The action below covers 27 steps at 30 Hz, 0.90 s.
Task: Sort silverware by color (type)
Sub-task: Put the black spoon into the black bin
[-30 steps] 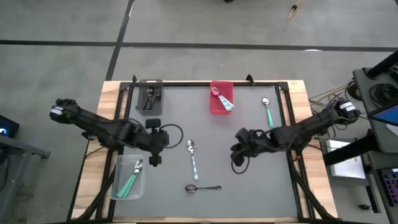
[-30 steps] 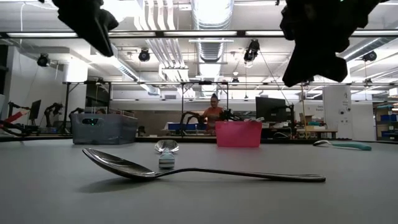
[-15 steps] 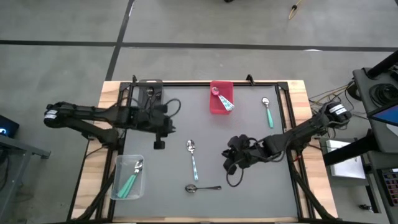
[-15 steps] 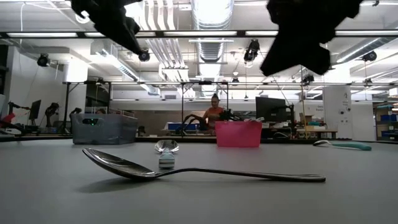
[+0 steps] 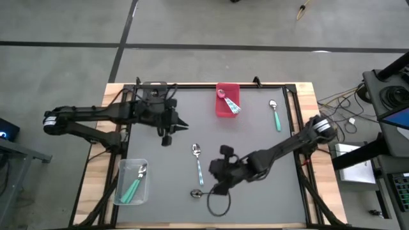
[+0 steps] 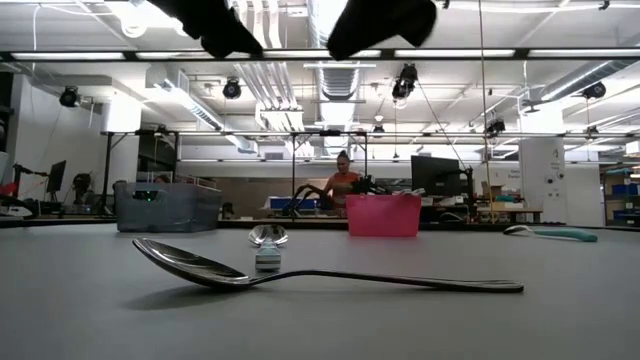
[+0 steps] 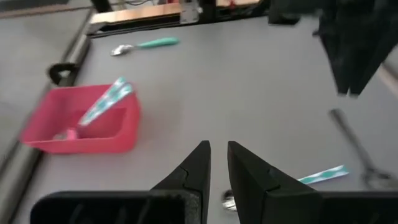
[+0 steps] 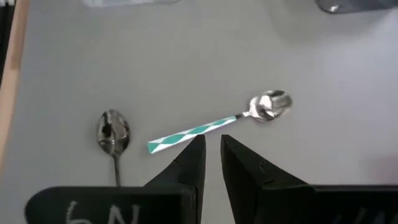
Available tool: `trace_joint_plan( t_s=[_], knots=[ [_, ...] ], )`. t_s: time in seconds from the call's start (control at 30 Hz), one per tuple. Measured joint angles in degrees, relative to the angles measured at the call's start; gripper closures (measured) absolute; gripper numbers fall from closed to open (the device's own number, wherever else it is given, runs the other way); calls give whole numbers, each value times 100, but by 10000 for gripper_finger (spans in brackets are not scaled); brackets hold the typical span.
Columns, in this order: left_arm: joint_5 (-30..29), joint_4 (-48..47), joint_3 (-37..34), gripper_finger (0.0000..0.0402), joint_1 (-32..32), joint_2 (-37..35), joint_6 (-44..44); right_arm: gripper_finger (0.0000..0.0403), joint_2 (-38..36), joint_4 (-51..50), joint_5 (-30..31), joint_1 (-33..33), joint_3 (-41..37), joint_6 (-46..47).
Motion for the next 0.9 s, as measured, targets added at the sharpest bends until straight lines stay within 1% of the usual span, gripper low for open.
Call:
trace_joint_plan(
  t_s=[0.13,0.23,0.37,0.5,0.63,0.83,0.9],
  knots=[
    [99,120,-153,365,-71,-93,-912,360,535,-559,-44,151,801,-347],
    [100,510,-529,365,-172,-252,-1463,360,906,-905,-242,256,1291,-407],
    [172,1256,-1202,365,-403,-566,-1830,360,1355,-1186,-423,430,1795,-399],
    [166,1849,-1855,365,-657,-955,-2221,360,1758,-1481,-437,605,2280,-241],
    [161,2701,-2477,365,-921,-1292,-2502,360,2168,-1769,-437,734,2728,-93],
    [154,4028,-3131,365,-1269,-1501,-2816,360,2748,-1921,-435,817,3142,342],
    [152,4265,-3294,365,-1374,-1545,-2851,359,2894,-1934,-430,820,3198,480]
  ],
)
